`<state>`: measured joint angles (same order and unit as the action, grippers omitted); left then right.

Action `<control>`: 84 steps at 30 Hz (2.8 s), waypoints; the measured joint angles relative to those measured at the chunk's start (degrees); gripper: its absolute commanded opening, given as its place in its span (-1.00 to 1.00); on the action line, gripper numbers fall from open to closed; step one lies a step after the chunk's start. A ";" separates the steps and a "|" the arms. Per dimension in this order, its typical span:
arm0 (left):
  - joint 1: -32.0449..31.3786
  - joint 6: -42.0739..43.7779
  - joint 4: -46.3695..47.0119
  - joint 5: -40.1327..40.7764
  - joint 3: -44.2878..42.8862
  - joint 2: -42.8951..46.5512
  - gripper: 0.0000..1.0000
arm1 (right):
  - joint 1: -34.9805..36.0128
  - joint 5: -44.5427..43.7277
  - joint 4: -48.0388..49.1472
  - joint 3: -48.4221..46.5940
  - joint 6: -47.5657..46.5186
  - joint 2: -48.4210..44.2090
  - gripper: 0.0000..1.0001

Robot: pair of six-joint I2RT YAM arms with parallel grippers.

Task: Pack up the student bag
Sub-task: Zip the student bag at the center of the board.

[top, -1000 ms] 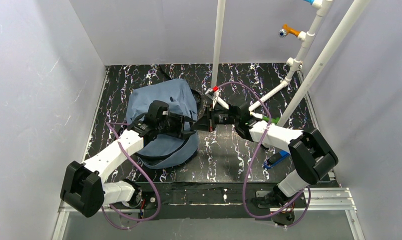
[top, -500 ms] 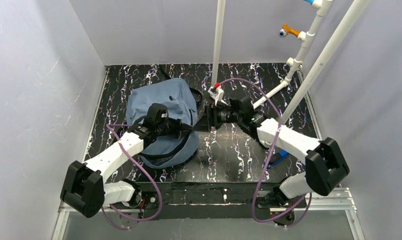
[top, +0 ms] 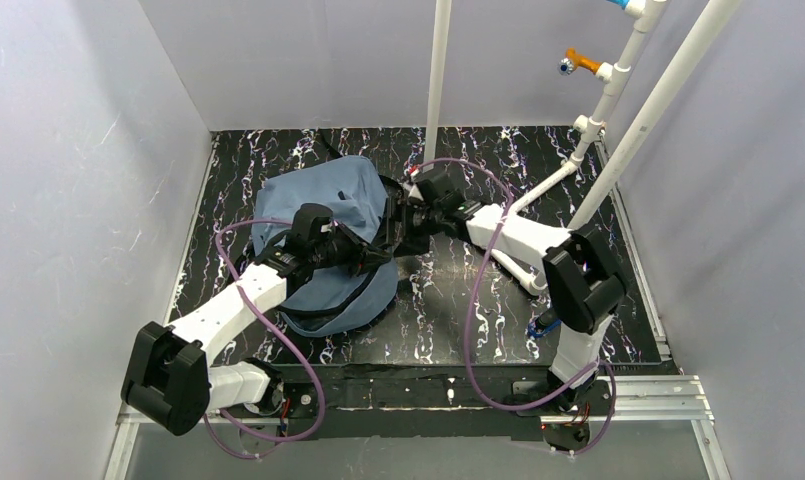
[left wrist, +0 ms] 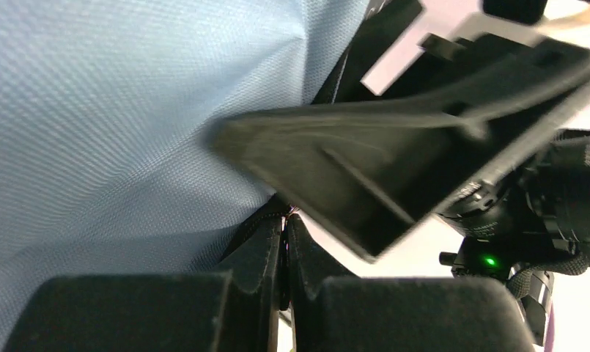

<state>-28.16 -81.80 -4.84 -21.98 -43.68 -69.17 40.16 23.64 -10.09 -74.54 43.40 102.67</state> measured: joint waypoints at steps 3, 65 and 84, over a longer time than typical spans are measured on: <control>0.04 3.04 0.13 -0.57 0.00 -0.42 -1.00 | 1.75 -1.38 -0.81 0.02 1.44 2.43 0.24; -2.03 44.65 -11.50 -7.67 -2.40 -0.26 -0.14 | 3.74 -3.65 6.64 11.02 4.63 -5.90 -0.91; 1.05 50.05 -14.97 -5.73 -8.15 -1.75 0.06 | 3.85 -2.93 7.37 11.02 3.08 -5.90 -0.97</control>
<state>-27.11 -31.75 -19.81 -27.70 -51.83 -70.91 44.01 20.71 -2.72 -63.53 46.48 96.77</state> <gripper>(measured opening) 0.599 0.152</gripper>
